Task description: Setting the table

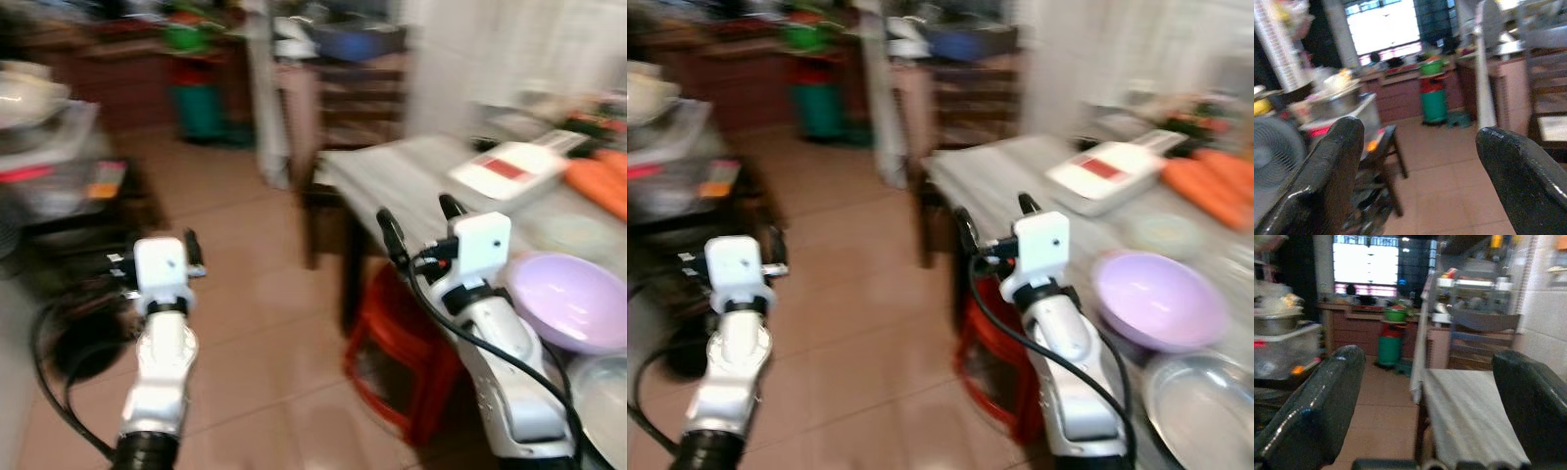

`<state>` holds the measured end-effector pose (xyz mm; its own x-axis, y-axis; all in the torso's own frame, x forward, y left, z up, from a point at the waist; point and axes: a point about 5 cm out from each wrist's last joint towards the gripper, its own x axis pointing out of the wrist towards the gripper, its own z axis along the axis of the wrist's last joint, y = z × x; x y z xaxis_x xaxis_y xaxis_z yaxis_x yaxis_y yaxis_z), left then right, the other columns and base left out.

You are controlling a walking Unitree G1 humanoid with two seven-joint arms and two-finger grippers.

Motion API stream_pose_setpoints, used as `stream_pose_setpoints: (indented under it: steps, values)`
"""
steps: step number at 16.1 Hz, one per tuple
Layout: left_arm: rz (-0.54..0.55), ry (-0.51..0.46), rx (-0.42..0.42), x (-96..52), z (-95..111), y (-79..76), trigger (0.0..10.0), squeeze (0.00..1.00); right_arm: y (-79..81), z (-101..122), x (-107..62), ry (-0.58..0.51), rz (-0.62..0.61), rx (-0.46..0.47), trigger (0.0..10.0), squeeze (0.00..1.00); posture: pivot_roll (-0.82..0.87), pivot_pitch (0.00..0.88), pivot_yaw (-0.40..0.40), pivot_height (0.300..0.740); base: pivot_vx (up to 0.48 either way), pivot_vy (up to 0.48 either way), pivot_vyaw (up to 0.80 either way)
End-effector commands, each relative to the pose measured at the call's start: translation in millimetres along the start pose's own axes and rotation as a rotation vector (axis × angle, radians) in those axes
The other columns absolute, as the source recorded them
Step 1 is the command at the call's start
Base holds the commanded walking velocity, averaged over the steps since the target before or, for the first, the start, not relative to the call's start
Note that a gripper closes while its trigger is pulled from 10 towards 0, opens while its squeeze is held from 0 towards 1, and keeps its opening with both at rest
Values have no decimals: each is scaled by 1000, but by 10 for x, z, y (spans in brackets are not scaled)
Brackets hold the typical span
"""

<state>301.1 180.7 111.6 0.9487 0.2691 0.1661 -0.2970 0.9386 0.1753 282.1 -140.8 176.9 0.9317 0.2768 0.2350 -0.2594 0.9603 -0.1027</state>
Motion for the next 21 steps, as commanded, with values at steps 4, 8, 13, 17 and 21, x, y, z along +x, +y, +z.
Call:
stream_pose_setpoints:
  steps: [4, 8, 13, 17, 21]
  values:
    - [-30, 48, 44, -2, -82, -59, 10000, 0, 32, -18, 23, 4, 10, 17, 10000, 0, -75, 0, 40, 740, 0, 0, 800]
    - [-50, 117, 5, -25, -229, -46, 10000, 0, 27, -116, -13, 29, -4, 114, 10000, 0, -70, 0, 39, 740, 0, 0, 400]
    - [-16, 135, -27, -85, -298, -70, 10000, 0, -14, -229, 40, 79, 40, 88, 10000, 0, -49, 0, -40, 740, 0, 0, 0]
    - [-4, 154, -61, -103, -351, -110, 10000, 0, -35, -232, 134, 75, 65, 81, 10000, 0, -42, 0, -64, 740, 0, 0, 0]
    - [-25, 163, -57, -36, -355, -109, 10000, 0, -65, -257, 130, 71, 18, 95, 10000, 0, -60, 0, -24, 740, 0, 0, 0]
